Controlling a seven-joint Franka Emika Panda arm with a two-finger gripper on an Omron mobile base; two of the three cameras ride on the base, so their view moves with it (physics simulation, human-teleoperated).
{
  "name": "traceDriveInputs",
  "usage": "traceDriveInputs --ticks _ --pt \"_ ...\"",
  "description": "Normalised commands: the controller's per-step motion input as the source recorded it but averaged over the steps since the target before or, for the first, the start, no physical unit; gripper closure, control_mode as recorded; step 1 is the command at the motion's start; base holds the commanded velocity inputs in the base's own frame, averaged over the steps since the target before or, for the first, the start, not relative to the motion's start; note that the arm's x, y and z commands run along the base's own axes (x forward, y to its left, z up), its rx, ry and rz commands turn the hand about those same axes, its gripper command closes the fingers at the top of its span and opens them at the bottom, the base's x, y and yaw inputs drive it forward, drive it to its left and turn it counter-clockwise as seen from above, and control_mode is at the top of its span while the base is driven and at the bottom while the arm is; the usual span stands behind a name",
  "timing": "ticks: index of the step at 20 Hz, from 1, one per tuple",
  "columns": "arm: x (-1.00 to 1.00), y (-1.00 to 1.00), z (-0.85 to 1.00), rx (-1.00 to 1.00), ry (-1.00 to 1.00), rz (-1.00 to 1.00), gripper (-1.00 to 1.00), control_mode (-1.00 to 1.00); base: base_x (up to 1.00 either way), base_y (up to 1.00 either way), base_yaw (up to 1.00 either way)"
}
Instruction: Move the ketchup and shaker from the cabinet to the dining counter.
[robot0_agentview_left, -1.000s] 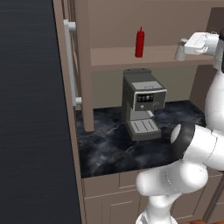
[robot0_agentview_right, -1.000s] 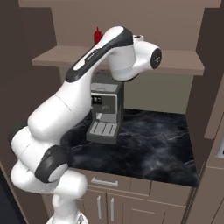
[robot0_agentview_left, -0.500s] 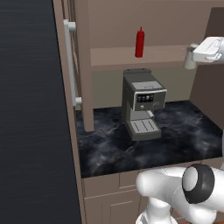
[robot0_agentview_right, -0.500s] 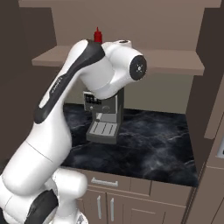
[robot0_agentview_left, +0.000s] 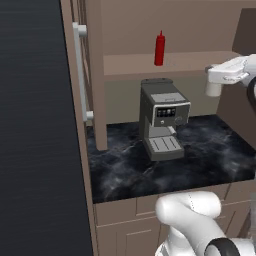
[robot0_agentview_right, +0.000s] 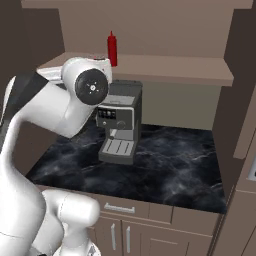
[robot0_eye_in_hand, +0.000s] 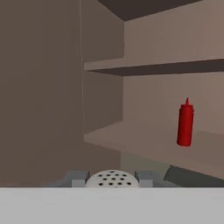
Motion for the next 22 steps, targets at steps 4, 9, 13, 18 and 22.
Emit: traceDriveInputs --ticks 4,9,13,18,22 --pt "-0.25 0.53 -0.17 0.00 0.19 -0.12 1.00 -1.00 0.00 0.00 0.00" --pt "-0.04 0.03 -0.39 0.00 0.13 -0.12 1.00 -1.00 0.00 0.00 0.00" --pt "0.00 -0.07 -0.68 0.00 0.18 -0.13 1.00 -1.00 0.00 0.00 0.00" --pt "0.00 0.00 -0.71 -0.01 0.18 -0.14 1.00 -1.00 0.00 0.00 0.00" --pt "-0.07 0.00 -0.30 0.00 0.05 -0.10 1.00 1.00 -0.07 0.00 -0.03"
